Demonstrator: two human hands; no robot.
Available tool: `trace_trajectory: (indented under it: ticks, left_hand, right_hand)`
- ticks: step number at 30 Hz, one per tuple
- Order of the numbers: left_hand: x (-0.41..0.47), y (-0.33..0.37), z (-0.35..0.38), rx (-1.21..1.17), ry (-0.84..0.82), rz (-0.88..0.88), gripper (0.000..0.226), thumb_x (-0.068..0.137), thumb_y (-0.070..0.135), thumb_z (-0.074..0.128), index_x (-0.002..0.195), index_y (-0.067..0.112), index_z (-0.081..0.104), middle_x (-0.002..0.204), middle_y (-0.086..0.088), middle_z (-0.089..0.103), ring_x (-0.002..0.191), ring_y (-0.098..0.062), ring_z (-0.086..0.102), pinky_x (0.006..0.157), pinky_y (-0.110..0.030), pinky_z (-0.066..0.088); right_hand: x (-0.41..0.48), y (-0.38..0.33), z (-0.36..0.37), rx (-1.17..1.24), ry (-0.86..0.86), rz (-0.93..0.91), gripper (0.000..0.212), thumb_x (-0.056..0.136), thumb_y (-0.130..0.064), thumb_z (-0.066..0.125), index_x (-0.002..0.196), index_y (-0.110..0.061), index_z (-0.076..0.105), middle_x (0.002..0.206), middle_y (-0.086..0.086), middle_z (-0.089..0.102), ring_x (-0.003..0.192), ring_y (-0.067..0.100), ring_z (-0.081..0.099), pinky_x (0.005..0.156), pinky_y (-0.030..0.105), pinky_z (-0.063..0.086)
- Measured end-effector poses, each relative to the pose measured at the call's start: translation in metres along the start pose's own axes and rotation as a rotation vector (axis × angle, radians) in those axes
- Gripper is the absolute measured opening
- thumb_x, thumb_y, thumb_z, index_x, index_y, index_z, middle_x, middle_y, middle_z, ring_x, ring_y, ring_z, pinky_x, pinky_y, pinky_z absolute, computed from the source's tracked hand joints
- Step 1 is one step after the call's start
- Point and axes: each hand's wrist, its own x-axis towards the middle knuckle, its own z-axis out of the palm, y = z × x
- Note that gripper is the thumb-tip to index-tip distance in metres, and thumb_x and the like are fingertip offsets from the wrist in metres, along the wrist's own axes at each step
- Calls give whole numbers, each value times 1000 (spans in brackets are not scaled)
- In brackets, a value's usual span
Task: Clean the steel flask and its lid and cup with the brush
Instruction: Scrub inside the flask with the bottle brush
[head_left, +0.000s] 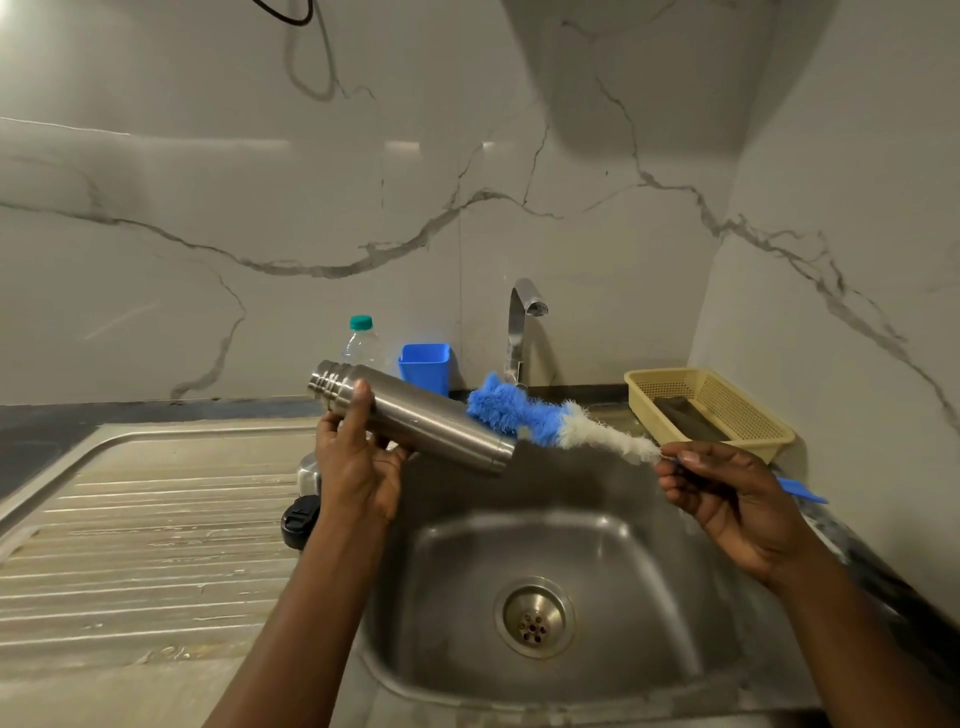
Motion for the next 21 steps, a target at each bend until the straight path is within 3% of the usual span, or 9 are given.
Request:
trace_trajectory:
  ticks: [2,4,6,8,10,12,15,17,21]
  left_hand:
    - [1,1,-2,2,6,6,39,96,23,75,129,19,54,138,-14,62,125,-36,65,83,-60,64]
    - [0,-2,-1,0,9,-7,36,96,23,75,125,20,55,140,-15,61,127,-37,64,90,-62,60]
    - [-2,-4,0,7,17,-7,36,95,22,75,125,19,55,141,-16,61,128,-38,63,95,-64,58]
    - [-1,-3,-1,6,24,9,36,96,22,75,126,19,55,140,-16,61,128,-37,63,93,-64,58]
    - [2,3,-4,-3,22,38,37,97,24,73,129,19,54,139,-15,62,126,-37,64,89,-62,60]
    - [4,8,-6,-4,16,56,37,98,25,72,130,20,54,139,-14,64,125,-36,66,90,-62,60]
    - [1,7,-3,-1,15,51,34,99,25,72,128,20,54,137,-13,64,124,-35,66,88,-60,61]
    - [-3,3,1,10,9,37,35,99,25,71,129,20,53,137,-12,63,124,-33,66,82,-57,64]
    - [-3,3,0,12,18,48,46,99,25,71,139,18,51,138,-13,63,124,-33,66,89,-61,61]
  right_hand:
    - [1,5,4,-11,3,17,63,42,-37,104,91,-4,83,83,18,77,70,21,76,66,27,63]
    - [4,11,12,-17,-5,27,66,42,-38,104,93,-3,83,85,19,77,72,22,76,67,28,63]
    - [4,12,19,-6,-27,31,51,55,-31,100,94,-3,82,85,19,77,73,22,76,67,28,63]
    - [1,7,16,17,-8,7,16,78,-13,77,89,-4,83,81,18,76,69,21,75,64,27,63]
    - [-2,0,6,14,41,-8,27,85,-4,57,84,-5,83,77,17,76,65,20,74,61,25,62]
    - [-4,-5,-1,7,68,-21,34,89,0,51,83,-5,84,76,16,76,63,19,74,61,25,62]
    - [-1,-1,5,3,47,-25,20,81,-8,64,85,-5,84,78,16,76,66,19,74,62,25,63]
    - [1,7,13,-8,3,1,23,72,-16,74,89,-4,83,81,17,77,70,20,75,64,26,63]
    - [1,5,11,-7,33,-3,28,85,-4,56,85,-5,84,77,17,76,65,19,74,62,25,62]
